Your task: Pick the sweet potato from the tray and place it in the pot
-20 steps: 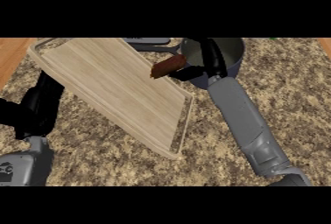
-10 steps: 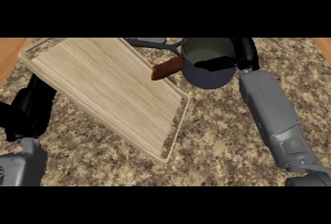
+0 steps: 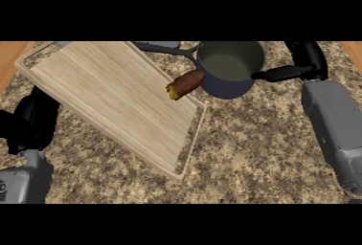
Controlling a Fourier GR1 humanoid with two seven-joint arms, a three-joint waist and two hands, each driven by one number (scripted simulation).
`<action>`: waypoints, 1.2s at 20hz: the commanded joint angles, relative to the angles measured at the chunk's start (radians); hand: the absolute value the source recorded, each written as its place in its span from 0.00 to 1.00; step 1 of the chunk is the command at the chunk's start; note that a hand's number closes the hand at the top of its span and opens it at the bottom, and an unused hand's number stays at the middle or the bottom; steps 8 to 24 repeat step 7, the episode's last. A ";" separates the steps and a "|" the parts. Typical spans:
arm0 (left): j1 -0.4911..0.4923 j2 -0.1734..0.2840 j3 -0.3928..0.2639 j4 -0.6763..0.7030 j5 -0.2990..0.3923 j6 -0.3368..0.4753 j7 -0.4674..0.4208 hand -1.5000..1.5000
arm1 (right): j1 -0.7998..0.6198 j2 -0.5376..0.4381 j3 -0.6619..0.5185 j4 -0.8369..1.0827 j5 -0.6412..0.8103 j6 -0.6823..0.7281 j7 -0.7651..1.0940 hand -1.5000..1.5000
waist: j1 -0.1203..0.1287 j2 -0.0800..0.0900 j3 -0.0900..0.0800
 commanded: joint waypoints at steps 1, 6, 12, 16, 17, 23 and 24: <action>-0.057 0.020 0.025 0.021 0.015 -0.006 0.039 0.50 | 0.054 -0.048 -0.008 0.031 -0.009 0.061 -0.087 0.00 | 0.000 0.001 0.000; 0.043 -0.011 0.008 0.017 -0.003 -0.025 -0.073 0.50 | -0.007 -0.124 -0.024 0.101 -0.014 0.113 -0.076 0.00 | 0.009 0.003 0.000; 0.033 -0.054 -0.056 -0.072 -0.050 0.041 0.033 0.50 | 0.032 -0.110 -0.023 0.097 -0.020 0.122 -0.088 0.00 | 0.007 0.001 0.001; 0.033 -0.054 -0.056 -0.072 -0.050 0.041 0.033 0.50 | 0.032 -0.110 -0.023 0.097 -0.020 0.122 -0.088 0.00 | 0.007 0.001 0.001; 0.033 -0.054 -0.056 -0.072 -0.050 0.041 0.033 0.50 | 0.032 -0.110 -0.023 0.097 -0.020 0.122 -0.088 0.00 | 0.007 0.001 0.001; 0.033 -0.054 -0.056 -0.072 -0.050 0.041 0.033 0.50 | 0.032 -0.110 -0.023 0.097 -0.020 0.122 -0.088 0.00 | 0.007 0.001 0.001; 0.033 -0.054 -0.056 -0.072 -0.050 0.041 0.033 0.50 | 0.032 -0.110 -0.023 0.097 -0.020 0.122 -0.088 0.00 | 0.007 0.001 0.001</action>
